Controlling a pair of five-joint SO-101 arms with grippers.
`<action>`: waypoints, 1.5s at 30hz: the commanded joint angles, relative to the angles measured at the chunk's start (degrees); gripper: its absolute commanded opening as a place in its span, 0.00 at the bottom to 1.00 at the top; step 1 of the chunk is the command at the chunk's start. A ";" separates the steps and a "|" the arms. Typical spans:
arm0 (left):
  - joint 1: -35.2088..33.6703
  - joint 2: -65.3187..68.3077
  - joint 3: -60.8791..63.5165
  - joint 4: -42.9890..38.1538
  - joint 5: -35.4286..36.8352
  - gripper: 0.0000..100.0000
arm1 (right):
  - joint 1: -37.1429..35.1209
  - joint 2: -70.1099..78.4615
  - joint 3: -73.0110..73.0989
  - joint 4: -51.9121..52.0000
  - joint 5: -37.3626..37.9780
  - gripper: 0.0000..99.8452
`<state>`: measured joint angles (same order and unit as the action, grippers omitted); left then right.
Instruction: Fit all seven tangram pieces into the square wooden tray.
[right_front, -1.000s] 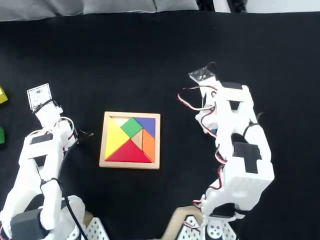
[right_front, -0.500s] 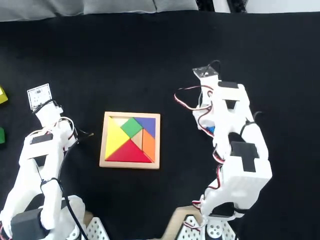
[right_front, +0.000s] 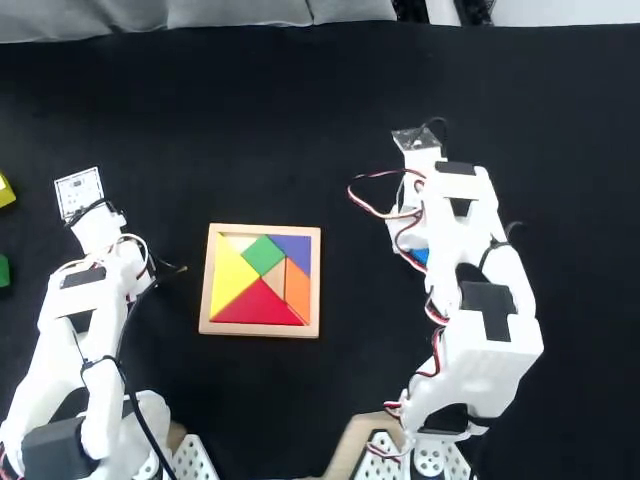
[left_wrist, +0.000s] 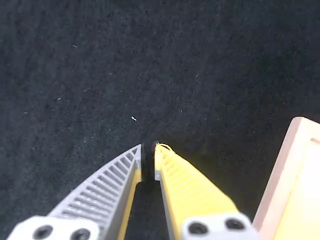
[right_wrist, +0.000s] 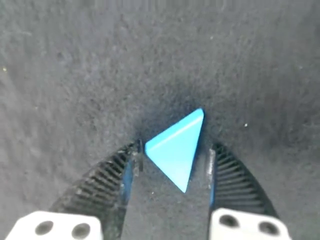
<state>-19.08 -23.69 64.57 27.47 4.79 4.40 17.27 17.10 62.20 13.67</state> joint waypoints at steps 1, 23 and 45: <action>0.92 -1.14 -1.01 -0.88 -0.44 0.06 | -1.76 -0.04 -2.95 -1.85 -0.53 0.20; 1.01 -1.14 -1.01 -0.88 -0.44 0.06 | -5.89 -7.60 -9.54 9.49 21.54 0.13; 0.48 -1.14 -1.01 -0.53 -0.44 0.06 | -39.56 0.04 -27.56 14.77 37.63 0.13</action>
<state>-18.90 -23.69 64.57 27.47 4.79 -32.70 16.66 -5.58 76.26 49.36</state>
